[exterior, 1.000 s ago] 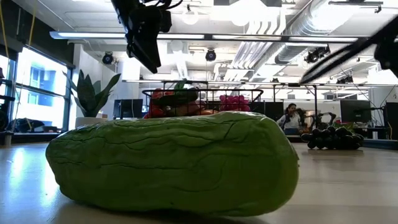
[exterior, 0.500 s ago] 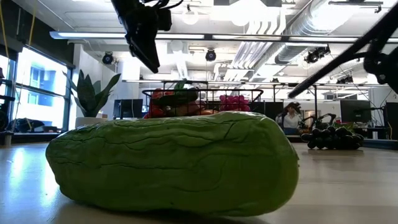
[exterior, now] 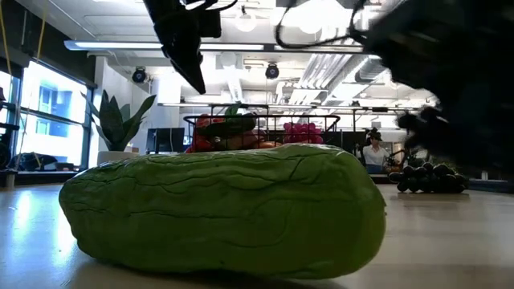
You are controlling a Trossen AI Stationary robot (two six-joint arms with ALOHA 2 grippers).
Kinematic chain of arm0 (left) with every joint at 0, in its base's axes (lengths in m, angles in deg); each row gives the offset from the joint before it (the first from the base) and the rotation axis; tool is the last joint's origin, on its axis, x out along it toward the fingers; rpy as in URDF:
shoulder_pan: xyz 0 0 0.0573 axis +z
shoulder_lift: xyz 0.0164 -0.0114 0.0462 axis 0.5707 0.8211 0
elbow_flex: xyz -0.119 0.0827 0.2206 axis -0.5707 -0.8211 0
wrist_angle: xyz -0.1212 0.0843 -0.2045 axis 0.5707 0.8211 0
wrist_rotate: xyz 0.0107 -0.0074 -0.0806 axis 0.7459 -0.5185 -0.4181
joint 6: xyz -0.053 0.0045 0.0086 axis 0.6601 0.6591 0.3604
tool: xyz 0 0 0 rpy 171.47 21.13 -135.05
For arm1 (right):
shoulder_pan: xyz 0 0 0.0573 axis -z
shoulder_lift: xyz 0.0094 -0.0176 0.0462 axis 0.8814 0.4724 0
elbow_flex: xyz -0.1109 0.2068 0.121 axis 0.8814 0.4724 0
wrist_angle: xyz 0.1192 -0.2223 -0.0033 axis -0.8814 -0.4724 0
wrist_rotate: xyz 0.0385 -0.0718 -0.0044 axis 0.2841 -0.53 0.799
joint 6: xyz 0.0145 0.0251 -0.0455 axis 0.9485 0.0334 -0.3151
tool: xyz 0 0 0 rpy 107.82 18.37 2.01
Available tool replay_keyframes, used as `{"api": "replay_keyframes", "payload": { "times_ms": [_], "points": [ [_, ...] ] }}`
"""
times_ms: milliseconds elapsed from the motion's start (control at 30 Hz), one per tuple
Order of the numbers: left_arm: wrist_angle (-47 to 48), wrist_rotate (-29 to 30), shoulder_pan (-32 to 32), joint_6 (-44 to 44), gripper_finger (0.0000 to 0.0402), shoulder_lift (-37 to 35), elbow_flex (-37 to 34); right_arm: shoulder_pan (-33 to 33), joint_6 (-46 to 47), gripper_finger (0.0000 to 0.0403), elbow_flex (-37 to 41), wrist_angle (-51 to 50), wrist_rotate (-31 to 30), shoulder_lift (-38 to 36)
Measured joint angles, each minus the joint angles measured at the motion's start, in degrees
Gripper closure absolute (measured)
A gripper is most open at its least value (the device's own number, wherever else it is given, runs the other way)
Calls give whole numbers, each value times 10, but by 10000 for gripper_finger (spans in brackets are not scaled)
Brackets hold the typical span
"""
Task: Build produce basket
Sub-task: Put the bottom black grapes into the wire basket
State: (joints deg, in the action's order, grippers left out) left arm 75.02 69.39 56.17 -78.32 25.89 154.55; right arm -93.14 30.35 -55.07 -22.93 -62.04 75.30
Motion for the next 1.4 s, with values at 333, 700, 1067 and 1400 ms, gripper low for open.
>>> {"api": "replay_keyframes", "payload": {
  "times_ms": [333,700,1067,1400],
  "points": [
    [-4,0,30,-30,186,0,0,103,-146,368,0,69,-64,-67],
    [-5,0,45,-38,186,0,0,216,-349,365,0,188,-75,-107],
    [-5,0,45,-33,186,0,0,334,-560,364,0,245,-44,-135],
    [-4,-2,45,0,186,0,0,433,-713,364,0,256,3,-136]
  ]
}}
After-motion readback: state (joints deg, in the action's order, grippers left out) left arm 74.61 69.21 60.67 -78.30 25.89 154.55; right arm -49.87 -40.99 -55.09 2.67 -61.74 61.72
